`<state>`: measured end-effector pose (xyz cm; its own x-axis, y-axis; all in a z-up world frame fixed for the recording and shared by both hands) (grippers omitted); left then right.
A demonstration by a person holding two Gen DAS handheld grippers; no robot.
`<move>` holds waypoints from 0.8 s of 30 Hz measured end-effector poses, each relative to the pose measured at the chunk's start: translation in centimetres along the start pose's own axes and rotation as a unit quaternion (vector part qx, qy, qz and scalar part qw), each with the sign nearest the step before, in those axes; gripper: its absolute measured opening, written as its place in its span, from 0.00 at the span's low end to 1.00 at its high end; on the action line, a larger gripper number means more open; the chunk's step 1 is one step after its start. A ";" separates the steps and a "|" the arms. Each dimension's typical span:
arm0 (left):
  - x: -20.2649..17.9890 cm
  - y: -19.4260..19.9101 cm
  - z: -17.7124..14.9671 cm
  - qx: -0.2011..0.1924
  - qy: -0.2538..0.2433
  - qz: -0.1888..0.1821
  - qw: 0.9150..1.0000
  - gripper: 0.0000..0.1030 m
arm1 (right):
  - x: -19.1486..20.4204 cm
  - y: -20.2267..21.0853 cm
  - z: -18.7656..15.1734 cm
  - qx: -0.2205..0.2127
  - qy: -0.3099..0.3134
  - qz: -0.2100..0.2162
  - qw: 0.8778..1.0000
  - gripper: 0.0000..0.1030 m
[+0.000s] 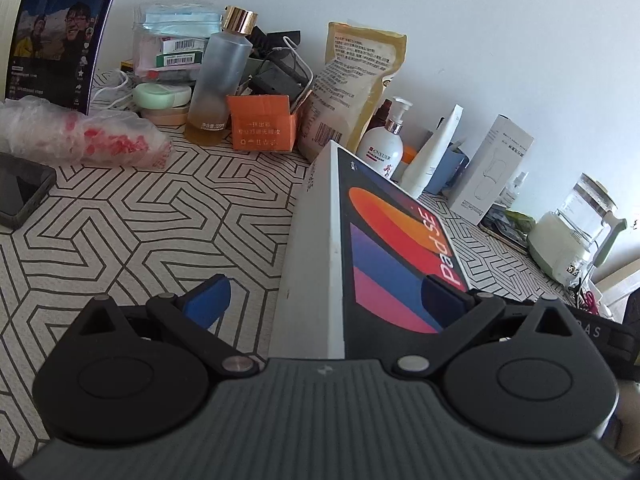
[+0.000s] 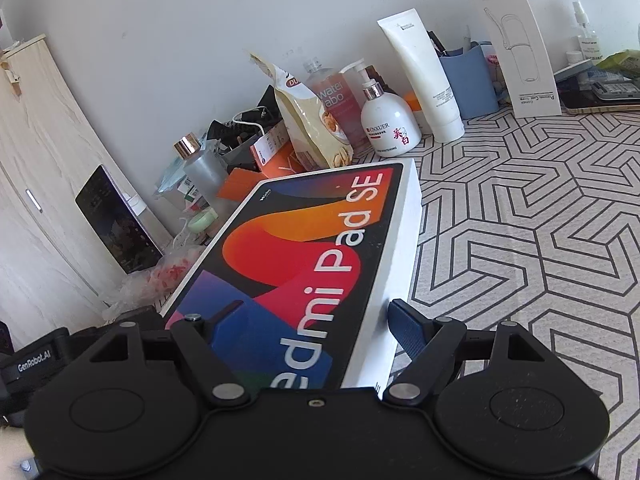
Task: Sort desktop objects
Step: 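Carry the lid over the white tray box with both tools, aligning its edges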
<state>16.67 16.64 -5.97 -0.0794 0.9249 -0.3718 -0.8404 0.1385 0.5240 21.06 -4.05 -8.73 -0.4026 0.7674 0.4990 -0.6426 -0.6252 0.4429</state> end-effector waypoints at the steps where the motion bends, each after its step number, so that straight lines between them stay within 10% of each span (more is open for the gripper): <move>1: 0.0 0.1 -0.1 -0.001 -0.001 -0.001 1.000 1.00 | 0.0 0.2 -0.2 0.003 0.001 -0.001 1.000 0.81; 24: -3.8 1.8 -3.3 0.010 -0.130 -0.044 0.991 1.00 | -1.1 1.5 -2.6 0.018 -0.100 0.077 0.992 0.82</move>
Point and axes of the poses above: each gripper's, at about its wrist camera, not at the fingertips, and y roughly against the way its jaws point, x to its left, z to its top, the point moved 9 cm from there along -y, roughly the way its jaws point, and after that the axes turned 4 degrees about z, right-handed, at the moved point
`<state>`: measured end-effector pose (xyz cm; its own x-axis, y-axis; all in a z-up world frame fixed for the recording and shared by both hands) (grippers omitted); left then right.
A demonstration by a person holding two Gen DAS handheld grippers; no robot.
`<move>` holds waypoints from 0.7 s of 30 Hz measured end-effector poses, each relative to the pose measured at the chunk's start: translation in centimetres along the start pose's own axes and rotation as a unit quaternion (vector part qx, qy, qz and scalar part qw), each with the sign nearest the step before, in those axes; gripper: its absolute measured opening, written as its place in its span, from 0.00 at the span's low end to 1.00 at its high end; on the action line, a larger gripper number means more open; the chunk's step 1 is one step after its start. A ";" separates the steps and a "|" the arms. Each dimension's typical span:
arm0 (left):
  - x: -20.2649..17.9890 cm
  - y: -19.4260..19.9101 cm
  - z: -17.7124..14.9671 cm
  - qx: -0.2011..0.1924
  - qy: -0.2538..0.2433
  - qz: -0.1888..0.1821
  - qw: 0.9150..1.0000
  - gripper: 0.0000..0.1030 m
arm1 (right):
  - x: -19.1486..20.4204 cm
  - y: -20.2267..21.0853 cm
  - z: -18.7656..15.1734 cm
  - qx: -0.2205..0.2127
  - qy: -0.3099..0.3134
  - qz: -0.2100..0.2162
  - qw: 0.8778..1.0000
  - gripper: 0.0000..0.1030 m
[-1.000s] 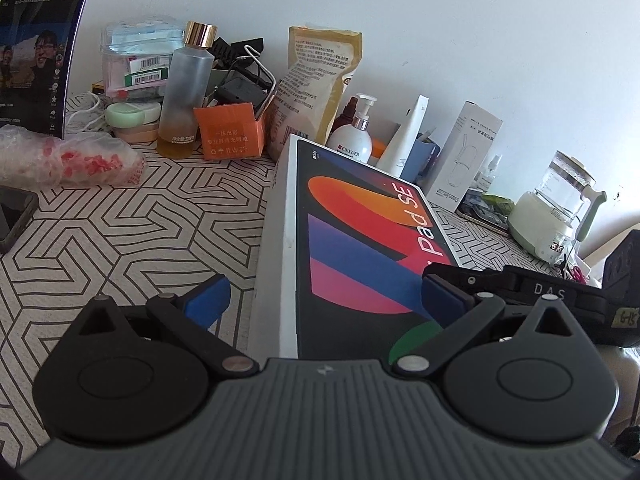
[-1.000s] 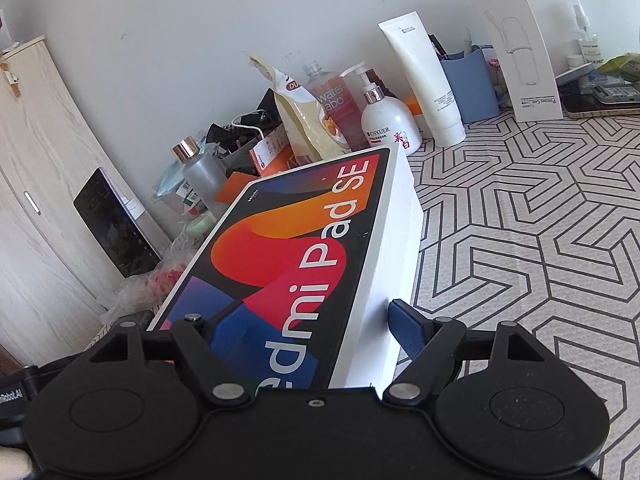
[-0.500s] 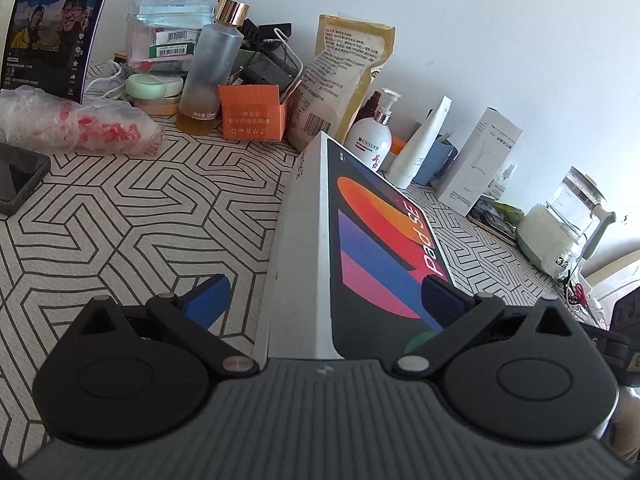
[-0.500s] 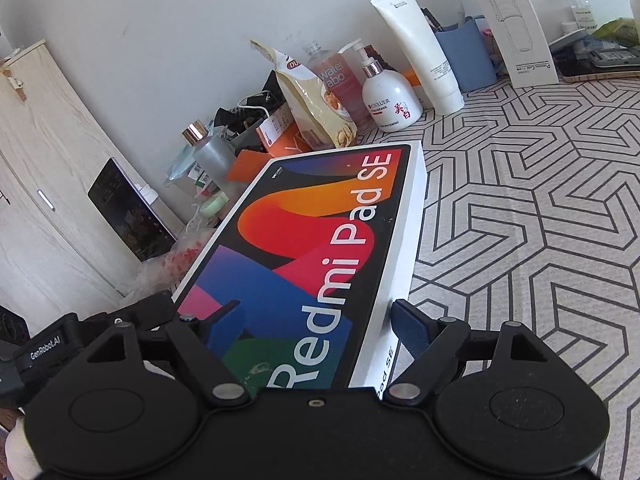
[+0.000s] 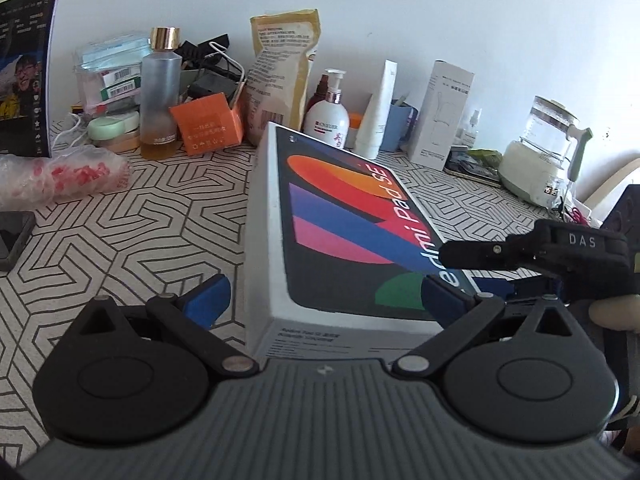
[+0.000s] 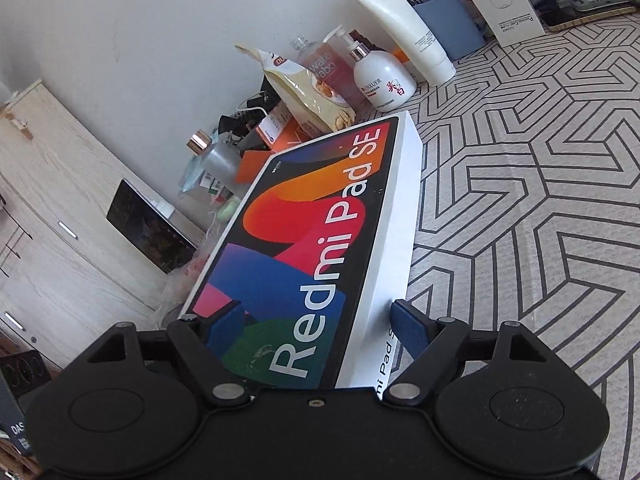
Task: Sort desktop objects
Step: 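Carry the lid over the white tray box with both tools, aligning its edges, then lower the lid down onto the white tray box with both tools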
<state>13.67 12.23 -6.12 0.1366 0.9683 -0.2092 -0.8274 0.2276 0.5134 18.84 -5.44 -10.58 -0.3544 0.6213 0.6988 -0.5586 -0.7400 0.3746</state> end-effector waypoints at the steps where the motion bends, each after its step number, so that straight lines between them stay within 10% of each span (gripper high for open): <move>1: -0.2 -0.1 0.1 0.000 0.001 0.000 1.000 1.00 | 0.1 0.2 0.1 -0.004 -0.007 0.004 1.000 0.83; 21: 1.6 -0.4 0.8 -0.002 0.063 0.014 0.998 1.00 | 0.6 0.9 0.1 -0.017 -0.007 0.026 0.999 0.83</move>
Point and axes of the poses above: each gripper's, at about its wrist camera, not at the fingertips, and y roughly against the way its jaws point, x to its left, z to its top, the point moved 9 cm from there along -y, roughly the way its jaws point, and after that the axes turned 4 degrees about z, right-handed, at the moved point
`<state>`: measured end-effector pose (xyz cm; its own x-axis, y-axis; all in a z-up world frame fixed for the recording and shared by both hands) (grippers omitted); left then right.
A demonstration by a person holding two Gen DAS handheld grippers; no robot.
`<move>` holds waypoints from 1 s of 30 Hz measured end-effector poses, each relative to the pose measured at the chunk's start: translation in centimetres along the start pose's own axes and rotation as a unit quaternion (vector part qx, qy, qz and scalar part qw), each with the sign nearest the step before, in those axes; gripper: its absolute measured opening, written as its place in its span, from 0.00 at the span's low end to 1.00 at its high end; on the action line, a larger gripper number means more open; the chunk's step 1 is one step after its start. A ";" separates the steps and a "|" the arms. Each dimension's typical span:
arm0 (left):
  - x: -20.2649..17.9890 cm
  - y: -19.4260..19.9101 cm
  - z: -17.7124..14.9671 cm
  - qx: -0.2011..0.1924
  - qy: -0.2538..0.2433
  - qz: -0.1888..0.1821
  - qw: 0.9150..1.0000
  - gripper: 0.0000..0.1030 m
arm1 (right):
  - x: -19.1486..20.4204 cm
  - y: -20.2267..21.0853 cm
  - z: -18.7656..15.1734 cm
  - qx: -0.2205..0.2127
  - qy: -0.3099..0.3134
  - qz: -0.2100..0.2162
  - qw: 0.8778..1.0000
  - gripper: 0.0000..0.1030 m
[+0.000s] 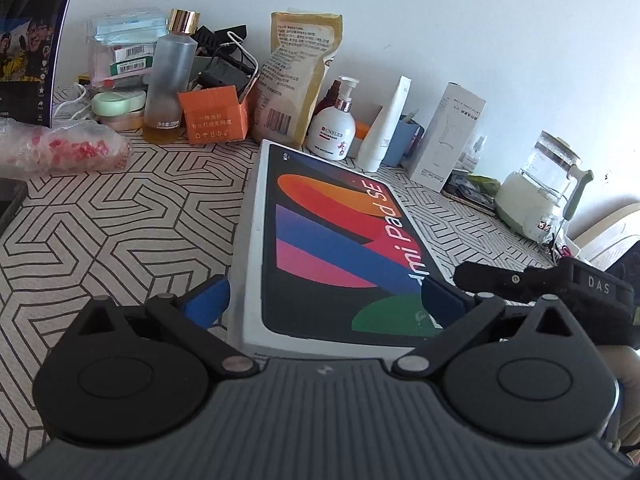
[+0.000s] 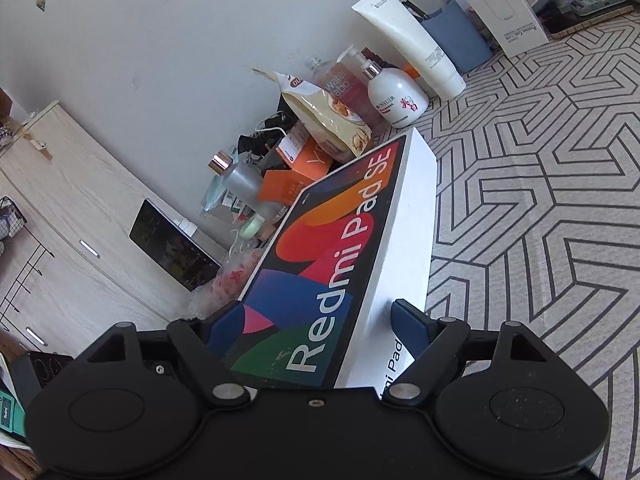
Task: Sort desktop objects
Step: 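Lower the lid down onto the white tray box with both tools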
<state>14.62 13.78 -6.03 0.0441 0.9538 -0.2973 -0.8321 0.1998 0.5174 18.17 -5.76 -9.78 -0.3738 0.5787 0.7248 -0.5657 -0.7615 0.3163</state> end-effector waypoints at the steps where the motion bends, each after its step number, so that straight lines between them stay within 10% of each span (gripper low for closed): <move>1: 0.2 -0.1 0.0 0.000 0.000 0.007 1.000 1.00 | -0.2 -0.1 -0.4 0.006 0.001 -0.004 1.000 0.83; 6: 1.6 0.6 0.7 -0.020 0.028 0.039 0.999 1.00 | -0.6 -1.0 -2.0 0.035 0.031 -0.035 0.998 0.83; 15: 1.3 1.3 1.1 -0.032 -0.061 0.085 0.994 1.00 | 0.7 0.0 -1.3 0.025 0.160 -0.117 0.980 0.81; 30: 0.7 -0.4 -0.1 0.004 -0.073 0.076 0.994 1.00 | 3.5 1.5 -1.8 0.020 0.217 -0.117 0.969 0.79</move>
Point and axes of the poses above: each gripper's, at about its wrist camera, not at the fingertips, and y roughly against the way its jaws point, x to its left, z to its top, the point moved 9 cm from there along -y, roughly the way its jaws point, and after that the axes turned 4 degrees about z, right-handed, at the moved point
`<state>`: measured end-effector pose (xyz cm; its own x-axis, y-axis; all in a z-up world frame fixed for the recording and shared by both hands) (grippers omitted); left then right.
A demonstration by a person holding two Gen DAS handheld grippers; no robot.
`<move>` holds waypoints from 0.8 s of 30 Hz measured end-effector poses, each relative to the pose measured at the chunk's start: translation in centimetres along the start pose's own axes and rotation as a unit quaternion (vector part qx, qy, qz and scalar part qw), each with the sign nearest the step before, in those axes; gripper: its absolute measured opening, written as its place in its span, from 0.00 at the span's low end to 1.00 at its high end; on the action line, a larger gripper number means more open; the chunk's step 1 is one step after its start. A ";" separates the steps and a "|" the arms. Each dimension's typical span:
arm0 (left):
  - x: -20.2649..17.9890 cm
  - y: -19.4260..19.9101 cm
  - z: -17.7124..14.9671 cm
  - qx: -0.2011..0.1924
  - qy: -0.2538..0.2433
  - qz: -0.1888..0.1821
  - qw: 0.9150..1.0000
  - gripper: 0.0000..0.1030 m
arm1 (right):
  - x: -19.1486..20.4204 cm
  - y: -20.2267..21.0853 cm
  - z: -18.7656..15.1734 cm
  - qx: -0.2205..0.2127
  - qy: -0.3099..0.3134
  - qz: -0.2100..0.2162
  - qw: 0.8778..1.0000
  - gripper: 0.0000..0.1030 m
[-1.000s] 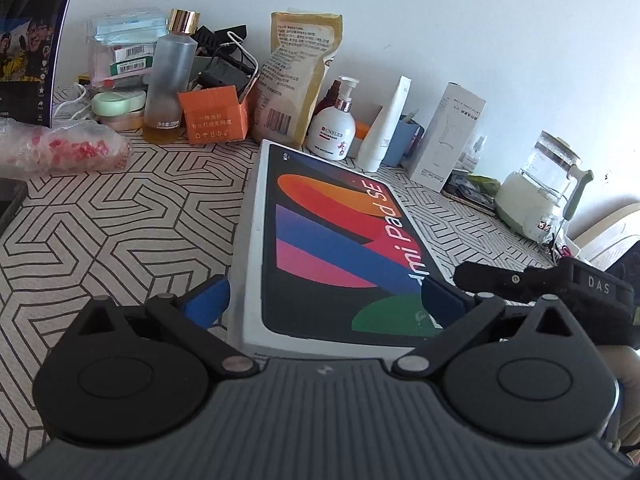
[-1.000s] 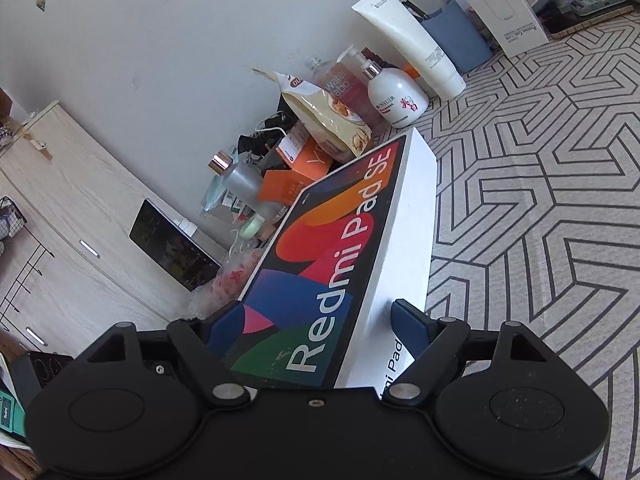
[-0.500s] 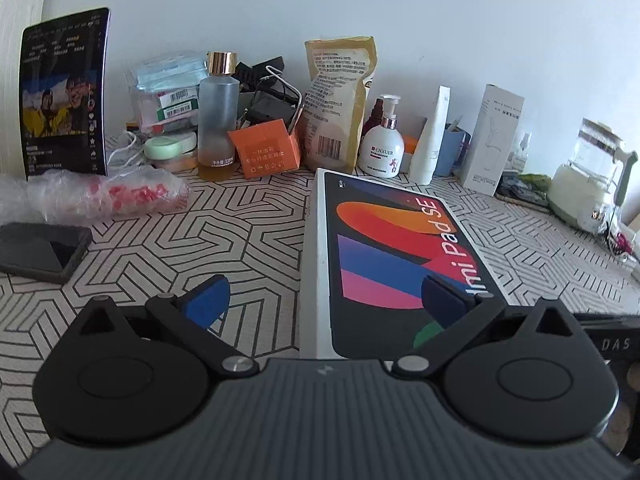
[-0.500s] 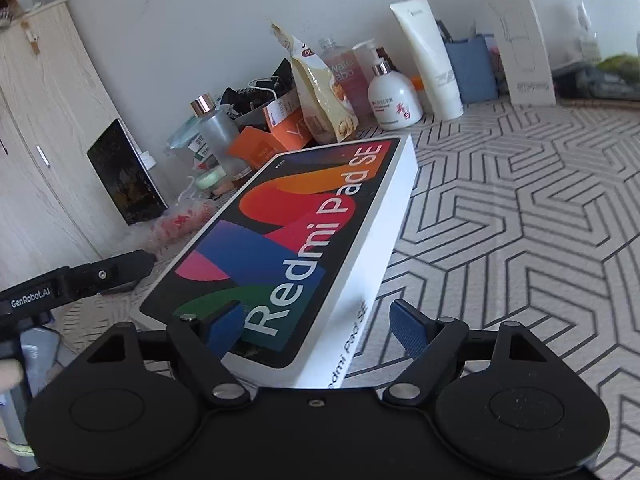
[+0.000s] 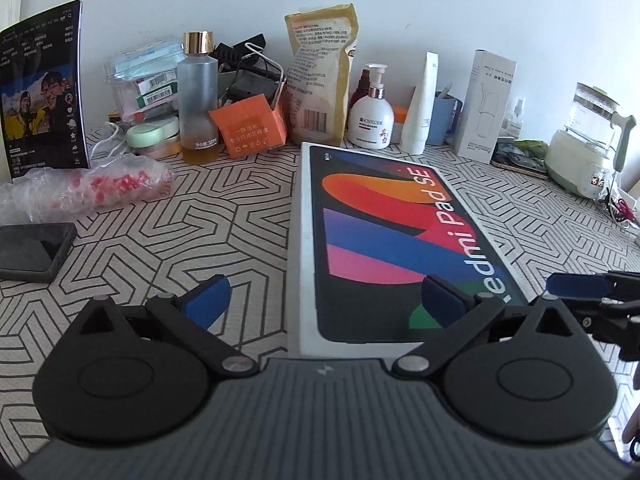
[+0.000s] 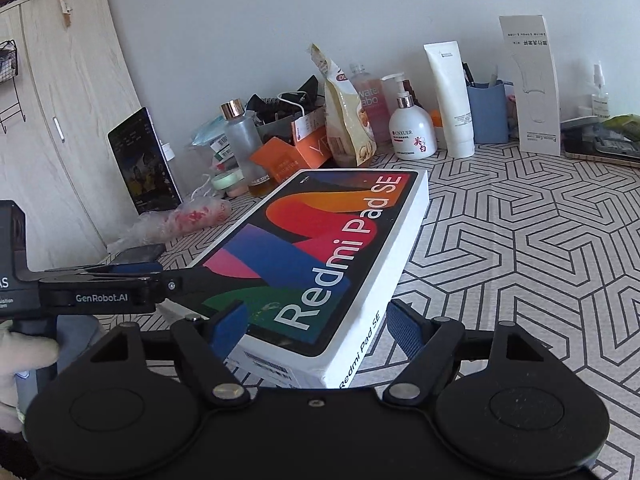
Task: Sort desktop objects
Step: 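Lower the lid down onto the white tray box with both tools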
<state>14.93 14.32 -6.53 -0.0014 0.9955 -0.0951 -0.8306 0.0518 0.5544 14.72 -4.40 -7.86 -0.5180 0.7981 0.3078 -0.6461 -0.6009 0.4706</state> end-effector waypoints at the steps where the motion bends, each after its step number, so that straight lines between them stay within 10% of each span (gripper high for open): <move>1: -0.1 -0.2 -0.1 0.004 0.000 0.002 1.000 1.00 | 0.0 -0.2 -0.1 0.003 0.005 -0.006 1.000 0.79; 24: -3.5 1.5 -0.3 0.034 0.012 -0.054 0.998 1.00 | -1.9 1.0 -1.6 0.019 -0.003 -0.034 0.999 0.83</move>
<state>13.51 10.87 -5.56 0.0708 0.9817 -0.1770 -0.7865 0.1641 0.5954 14.13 -6.61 -9.28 -0.4697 0.8373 0.2796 -0.6574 -0.5432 0.5222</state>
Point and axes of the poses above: each gripper's, at about its wrist camera, not at the fingertips, and y roughly against the way its jaws point, x to its left, z to its top, the point moved 9 cm from there along -y, roughly the way its jaws point, and after that the axes turned 4 degrees about z, right-handed, at the moved point
